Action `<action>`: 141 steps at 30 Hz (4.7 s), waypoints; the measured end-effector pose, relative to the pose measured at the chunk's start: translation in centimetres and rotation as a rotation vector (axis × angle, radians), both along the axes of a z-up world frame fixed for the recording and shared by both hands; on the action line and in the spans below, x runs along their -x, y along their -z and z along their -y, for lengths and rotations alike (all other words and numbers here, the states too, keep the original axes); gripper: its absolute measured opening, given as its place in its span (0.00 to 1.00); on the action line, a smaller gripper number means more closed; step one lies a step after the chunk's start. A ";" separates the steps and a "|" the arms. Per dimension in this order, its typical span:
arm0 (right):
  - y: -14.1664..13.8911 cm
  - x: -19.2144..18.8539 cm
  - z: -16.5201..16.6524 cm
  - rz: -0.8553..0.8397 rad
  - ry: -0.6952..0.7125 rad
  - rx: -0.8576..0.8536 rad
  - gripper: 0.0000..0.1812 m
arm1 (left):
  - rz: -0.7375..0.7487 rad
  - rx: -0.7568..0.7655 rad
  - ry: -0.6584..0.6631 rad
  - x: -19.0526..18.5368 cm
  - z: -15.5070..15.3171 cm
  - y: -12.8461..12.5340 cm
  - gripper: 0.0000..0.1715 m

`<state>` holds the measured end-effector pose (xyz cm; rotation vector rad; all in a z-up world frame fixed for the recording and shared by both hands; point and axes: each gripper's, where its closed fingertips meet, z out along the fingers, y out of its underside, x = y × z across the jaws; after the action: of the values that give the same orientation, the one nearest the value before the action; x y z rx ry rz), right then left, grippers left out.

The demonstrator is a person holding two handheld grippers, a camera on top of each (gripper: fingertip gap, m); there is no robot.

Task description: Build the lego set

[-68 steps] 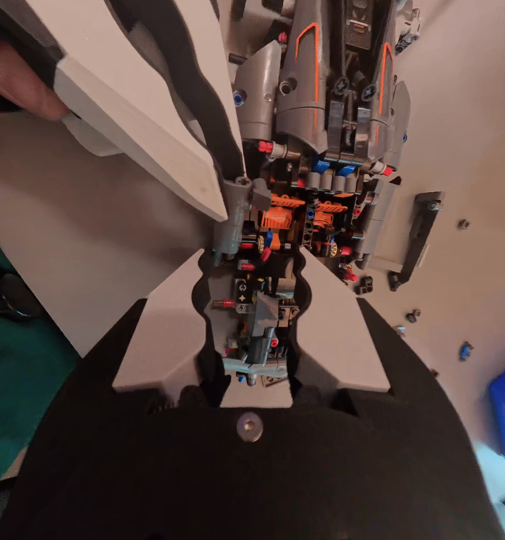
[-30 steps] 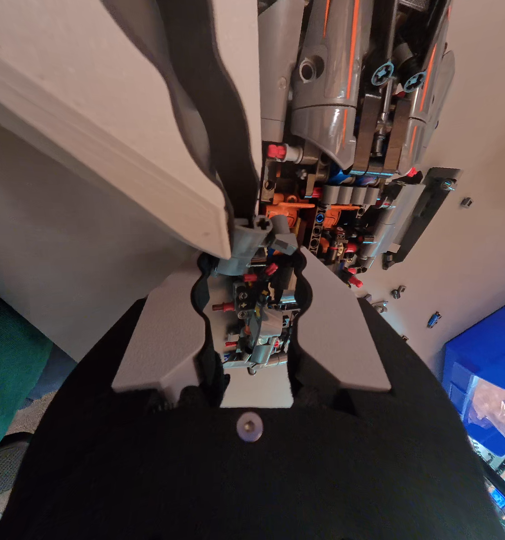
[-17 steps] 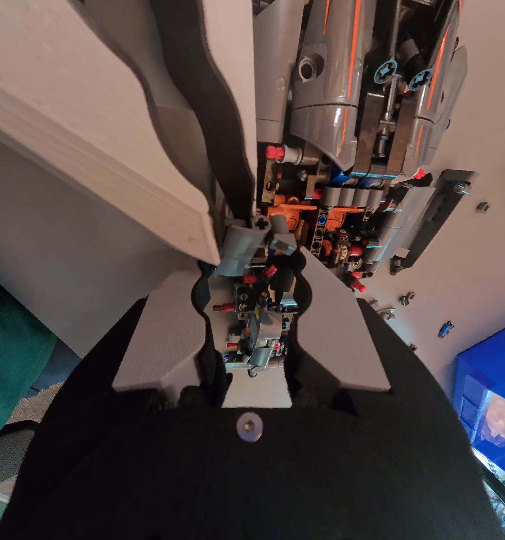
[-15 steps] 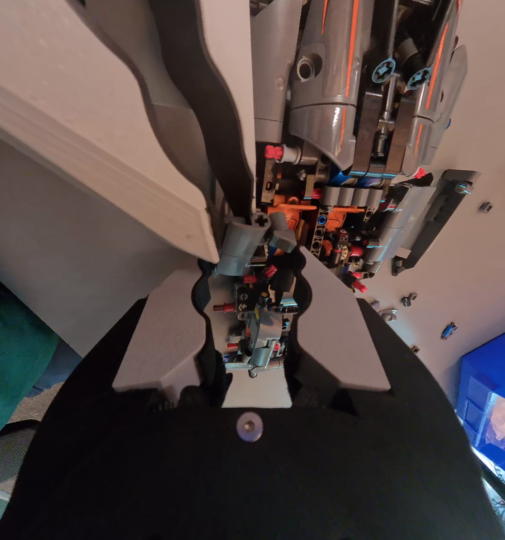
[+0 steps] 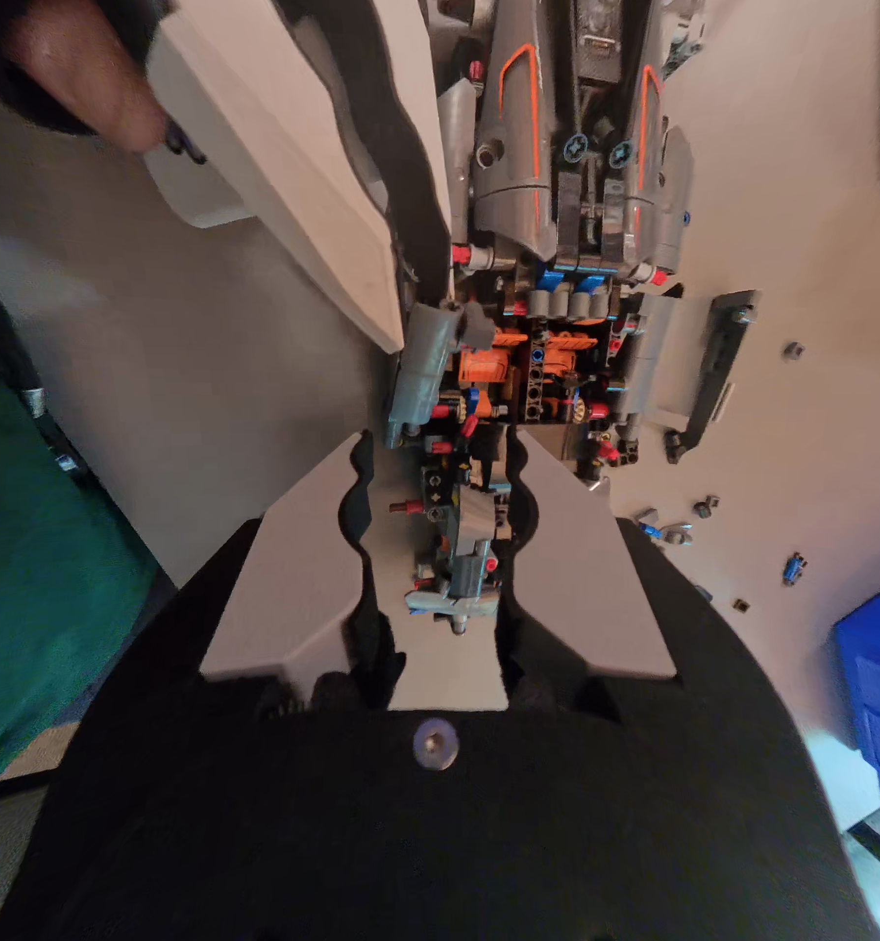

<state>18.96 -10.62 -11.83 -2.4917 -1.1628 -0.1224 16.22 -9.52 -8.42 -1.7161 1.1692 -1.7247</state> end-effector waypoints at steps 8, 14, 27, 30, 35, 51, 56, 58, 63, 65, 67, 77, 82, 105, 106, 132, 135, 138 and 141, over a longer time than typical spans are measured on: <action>-0.6 0.5 2.0 -0.237 0.132 -0.094 0.20 | -0.038 -0.025 0.000 -0.7 -0.1 0.5 0.09; 1.0 0.9 2.0 -0.339 0.182 -0.139 0.17 | -0.042 -0.060 0.003 -0.7 0.0 0.5 0.07; 1.9 1.0 1.2 -0.454 0.195 -0.231 0.01 | -0.056 -0.108 0.013 -0.7 0.0 0.6 0.07; 1.9 1.0 1.3 -0.465 0.196 -0.234 0.01 | -0.064 -0.125 0.014 -0.8 0.1 0.5 0.07; 2.1 1.0 1.2 -0.428 0.176 -0.253 0.01 | -0.076 -0.199 0.021 -1.1 0.5 0.4 0.07; 1.5 0.7 1.4 -0.450 0.200 -0.281 0.04 | -0.129 -0.295 0.001 -0.9 -0.2 0.8 0.08; 0.3 1.7 1.0 -0.436 0.161 -0.330 0.04 | -0.115 -0.325 -0.020 0.0 -0.9 0.3 0.12; -0.4 2.1 0.4 -0.451 0.154 -0.353 0.07 | -0.108 -0.343 -0.038 0.9 -1.5 0.1 0.13; -1.0 2.9 -1.0 -0.427 0.119 -0.363 0.04 | -0.099 -0.385 -0.134 3.6 -4.4 -0.5 0.12; -0.8 3.0 -1.3 -0.410 0.114 -0.350 0.03 | -0.104 -0.409 -0.143 4.0 -4.8 -0.3 0.12; -0.4 3.2 -1.5 -0.399 0.111 -0.321 0.02 | -0.147 -0.456 -0.152 4.1 -5.3 0.6 0.12; -0.7 3.3 -1.9 -0.324 0.083 -0.264 0.00 | -0.161 -0.484 -0.146 3.9 -5.3 0.9 0.12; -0.5 3.9 -2.5 -0.350 0.076 -0.242 0.12 | -0.196 -0.533 -0.128 3.3 -4.7 1.6 0.12; 1.4 4.6 -2.8 -0.285 0.027 -0.109 0.08 | -0.273 -0.609 -0.171 2.8 -5.4 2.7 0.06; 1.4 4.6 -2.8 -0.290 0.028 -0.115 0.08 | -0.272 -0.613 -0.169 2.8 -5.4 2.7 0.07; 1.8 -5.8 2.1 -0.289 0.383 -0.282 0.16 | -0.353 -0.643 -0.017 1.1 -10.6 1.5 0.17; 1.7 -6.1 1.7 -0.303 0.374 -0.292 0.16 | -0.353 -0.631 -0.032 1.2 -10.5 1.5 0.15; 1.7 -6.4 1.2 -0.301 0.365 -0.307 0.16 | -0.360 -0.614 -0.045 1.4 -10.5 1.6 0.15; 1.7 -7.1 0.2 -0.297 0.353 -0.319 0.15 | -0.370 -0.591 -0.063 1.6 -10.6 1.7 0.14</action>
<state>26.02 -10.80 -13.54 -2.3035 -0.5323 -0.0275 14.62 1.13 -10.10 -1.6884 1.5660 -0.9008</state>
